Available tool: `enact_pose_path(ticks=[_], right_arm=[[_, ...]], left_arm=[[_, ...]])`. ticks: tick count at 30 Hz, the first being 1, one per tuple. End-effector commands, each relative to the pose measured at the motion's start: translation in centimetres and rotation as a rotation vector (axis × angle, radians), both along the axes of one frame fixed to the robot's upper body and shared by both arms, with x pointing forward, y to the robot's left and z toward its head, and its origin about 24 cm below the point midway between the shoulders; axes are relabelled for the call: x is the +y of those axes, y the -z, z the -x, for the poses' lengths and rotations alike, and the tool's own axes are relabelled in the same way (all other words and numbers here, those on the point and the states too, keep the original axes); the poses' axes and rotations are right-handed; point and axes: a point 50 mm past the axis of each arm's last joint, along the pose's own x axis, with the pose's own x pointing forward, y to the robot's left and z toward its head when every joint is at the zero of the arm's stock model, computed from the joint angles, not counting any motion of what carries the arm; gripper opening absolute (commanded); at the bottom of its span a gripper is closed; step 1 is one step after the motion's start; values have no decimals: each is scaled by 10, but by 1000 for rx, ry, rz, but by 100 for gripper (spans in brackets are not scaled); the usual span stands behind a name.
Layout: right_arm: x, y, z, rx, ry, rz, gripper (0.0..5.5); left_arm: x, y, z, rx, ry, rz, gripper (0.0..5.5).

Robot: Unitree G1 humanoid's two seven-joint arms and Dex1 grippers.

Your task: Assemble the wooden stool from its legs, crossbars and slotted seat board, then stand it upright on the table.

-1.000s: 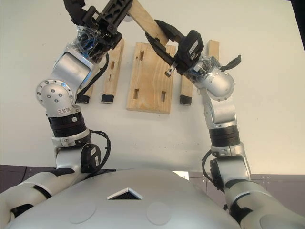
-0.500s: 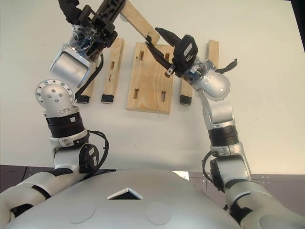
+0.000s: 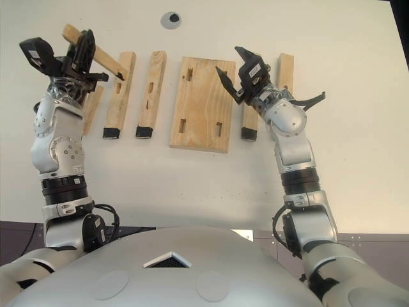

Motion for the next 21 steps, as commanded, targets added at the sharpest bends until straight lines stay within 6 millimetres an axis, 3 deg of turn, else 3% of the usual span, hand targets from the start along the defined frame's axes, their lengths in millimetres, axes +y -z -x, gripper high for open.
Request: enact_pose_path(ticks=[1, 17, 21], right_arm=[[-5, 4, 1, 8, 14, 24, 293], [-5, 8, 3, 21, 9, 42, 293], [-4, 8, 2, 21, 5, 44, 293]], left_arm=[[10, 14, 3, 28, -40, -54, 38], [17, 33, 10, 63, -73, -171, 38], [11, 49, 14, 100, -42, -217, 38]])
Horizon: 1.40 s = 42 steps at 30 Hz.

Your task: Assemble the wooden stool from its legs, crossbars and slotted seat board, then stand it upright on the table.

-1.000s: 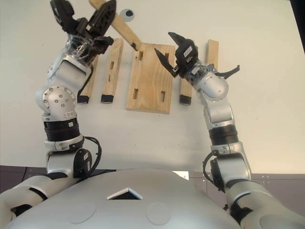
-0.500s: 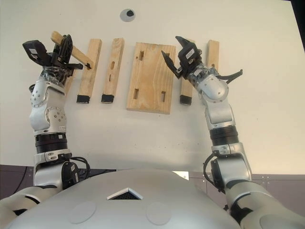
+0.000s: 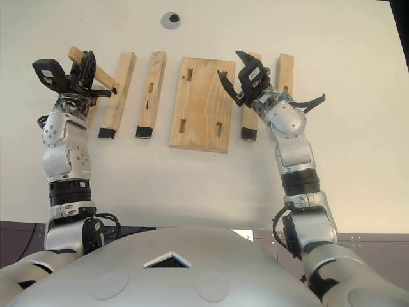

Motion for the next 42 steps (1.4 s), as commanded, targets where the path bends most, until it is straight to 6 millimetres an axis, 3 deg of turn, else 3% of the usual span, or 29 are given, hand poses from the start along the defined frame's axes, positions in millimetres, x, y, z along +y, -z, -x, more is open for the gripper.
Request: enact_pose_path(ticks=[1, 6, 11, 14, 16, 17, 19, 22, 28, 36, 39, 42], right_arm=[[-1, 3, 1, 9, -2, 15, 293], [0, 3, 0, 10, -6, 16, 293], [-2, 4, 1, 12, 0, 21, 293], [-1, 4, 1, 12, -2, 23, 293], [-1, 4, 1, 13, -6, 25, 293], [0, 5, 1, 14, -8, 25, 293], [0, 5, 2, 10, 10, 17, 293], [-2, 5, 4, 4, 46, 5, 293], [-10, 4, 4, 1, 98, 2, 293], [-9, 5, 3, 9, 82, 17, 293], [-8, 6, 3, 14, 76, 21, 293], [-6, 7, 4, 18, 74, 21, 293]], left_arm=[[-2, 29, 11, 113, 19, -47, 38], [-5, 64, 27, 227, 15, 14, 38], [-3, 76, 31, 280, 16, 63, 38], [-3, 68, 28, 245, 21, 43, 38], [-3, 53, 23, 179, 14, 25, 38], [-2, 41, 19, 136, 7, 11, 75], [0, 16, 11, 58, 17, -6, 97], [6, -1, 10, 70, 32, -80, 146], [5, 16, 37, 340, 74, -133, 250], [1, 30, 48, 503, 50, -115, 387], [0, 37, 52, 566, 46, -84, 387], [0, 39, 53, 601, 52, -77, 337]])
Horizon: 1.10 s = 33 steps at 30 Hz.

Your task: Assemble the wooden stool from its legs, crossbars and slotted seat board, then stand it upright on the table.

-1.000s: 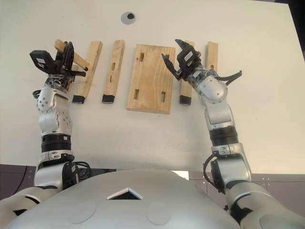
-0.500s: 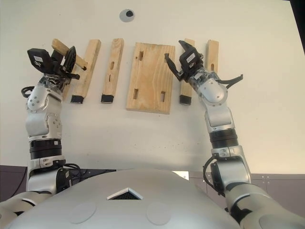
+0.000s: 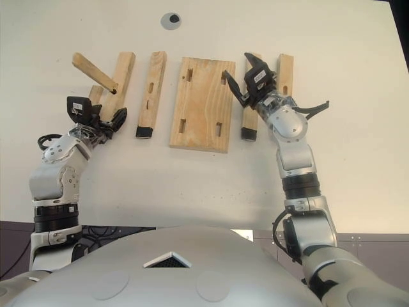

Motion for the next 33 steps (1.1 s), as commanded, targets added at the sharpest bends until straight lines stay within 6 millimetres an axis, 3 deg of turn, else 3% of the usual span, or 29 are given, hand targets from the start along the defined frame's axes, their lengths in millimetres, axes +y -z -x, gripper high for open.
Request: enact_pose_path(ticks=[1, 8, 11, 14, 16, 19, 22, 24, 27, 33], right_arm=[[2, 2, 0, 14, -10, 22, 293], [3, 2, -1, 14, -8, 21, 293], [3, 2, -1, 15, -5, 21, 293], [3, 0, -2, 6, 2, 17, 293], [0, -8, -5, -16, 18, -23, 293], [-5, -39, -17, 62, -30, -396, 293], [-3, -66, -27, 335, -247, -846, 293], [2, -77, -23, 528, -444, -1014, 293], [12, -85, -12, 687, -638, -1108, 312], [19, -93, -5, 798, -738, -1132, 397]], left_arm=[[0, 7, 5, 74, 3, -1, 331], [0, 7, 5, 99, 11, -23, 218], [-1, 5, 3, 78, 16, -19, 199], [-2, -9, -6, -9, 19, -7, 199], [-8, -29, -18, -109, 45, 43, 199], [-36, -79, -39, -250, 221, 298, 199], [-65, -102, -42, -194, 460, 671, 199], [-85, -112, -38, -131, 627, 887, 199], [-105, -123, -30, -65, 804, 1097, 199], [-113, -122, -30, 28, 861, 1145, 199]])
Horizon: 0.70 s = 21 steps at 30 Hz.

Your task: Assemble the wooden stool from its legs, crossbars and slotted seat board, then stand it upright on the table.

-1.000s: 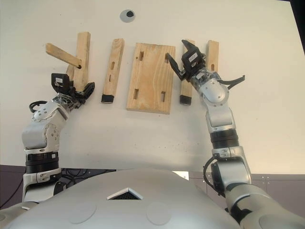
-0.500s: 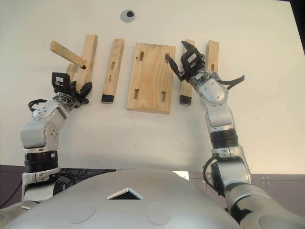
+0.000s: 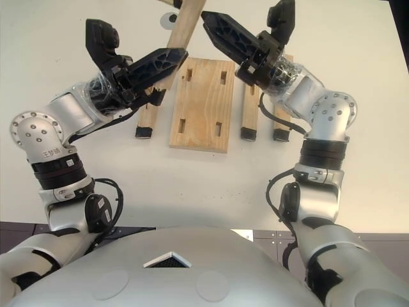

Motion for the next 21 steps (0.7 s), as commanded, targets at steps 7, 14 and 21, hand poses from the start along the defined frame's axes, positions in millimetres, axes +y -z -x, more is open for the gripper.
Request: enact_pose_path(ticks=[7, 14, 21], right_arm=[[-4, -14, -5, 1, -13, 16, 508], [2, -13, -8, 11, -9, 13, 497], [0, -14, -8, 7, -19, -8, 383]], left_arm=[[-3, 4, -1, 36, 48, -52, 199], [-9, 2, 6, 22, 94, -34, 199], [-8, 1, 6, 27, 99, -31, 199]])
